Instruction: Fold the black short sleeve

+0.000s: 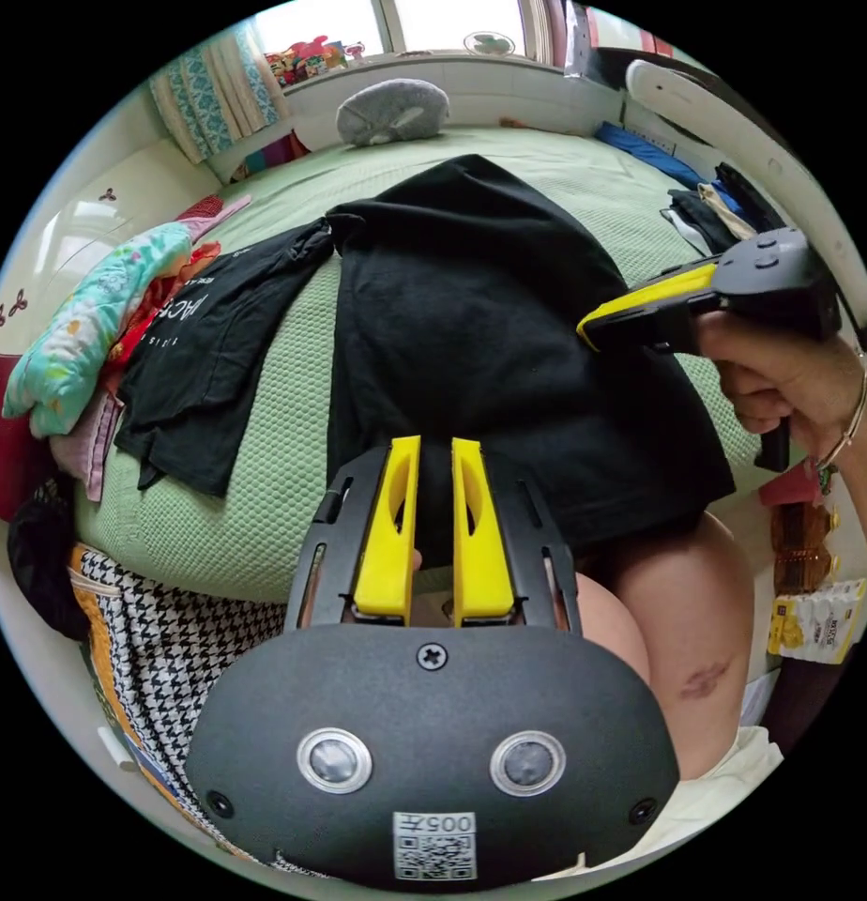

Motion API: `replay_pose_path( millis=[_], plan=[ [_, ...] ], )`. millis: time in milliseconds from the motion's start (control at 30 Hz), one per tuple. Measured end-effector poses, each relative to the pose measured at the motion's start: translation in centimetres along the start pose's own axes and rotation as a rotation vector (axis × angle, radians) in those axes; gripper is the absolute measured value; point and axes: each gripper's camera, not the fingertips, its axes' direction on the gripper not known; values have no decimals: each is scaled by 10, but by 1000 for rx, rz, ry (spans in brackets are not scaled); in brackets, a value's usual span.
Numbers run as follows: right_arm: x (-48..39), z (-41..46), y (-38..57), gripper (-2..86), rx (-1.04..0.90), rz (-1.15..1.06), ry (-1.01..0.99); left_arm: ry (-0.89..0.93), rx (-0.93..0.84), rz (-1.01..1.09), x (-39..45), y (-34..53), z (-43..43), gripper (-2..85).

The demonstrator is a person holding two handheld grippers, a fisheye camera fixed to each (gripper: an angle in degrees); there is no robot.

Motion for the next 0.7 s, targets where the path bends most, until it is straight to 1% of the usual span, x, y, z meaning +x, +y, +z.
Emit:
replay_pose_path(
  millis=[67,167,233,333,400,467,500,533,700],
  plan=[
    [-12,2,2,-11,25,-10,38,12,-11,19,-1,-7,9,56],
    [-18,1,7,-11,48,-13,37,20,-31,11,-4,-16,16,52],
    [-19,0,8,-11,45,-52,28,-6,-42,25,-2,-21,19,49],
    [-9,-9,7,-12,20,-53,-50,-61,-40,65,3,-26,23,43],
    [1,-28,7,-12,85,-42,-115,-85,-33,88,4,-28,27,40],
    [21,-54,1,-12,220,48,-35,-108,-32,114,3,-31,32,37],
    [27,-57,-3,-12,238,72,-7,-109,-33,117,2,-32,33,36],
    [37,-60,-12,-12,254,111,22,-106,-35,116,-1,-34,36,35],
    [54,-35,-57,-12,233,191,-28,-60,-24,77,-21,-39,45,32]
  ],
)
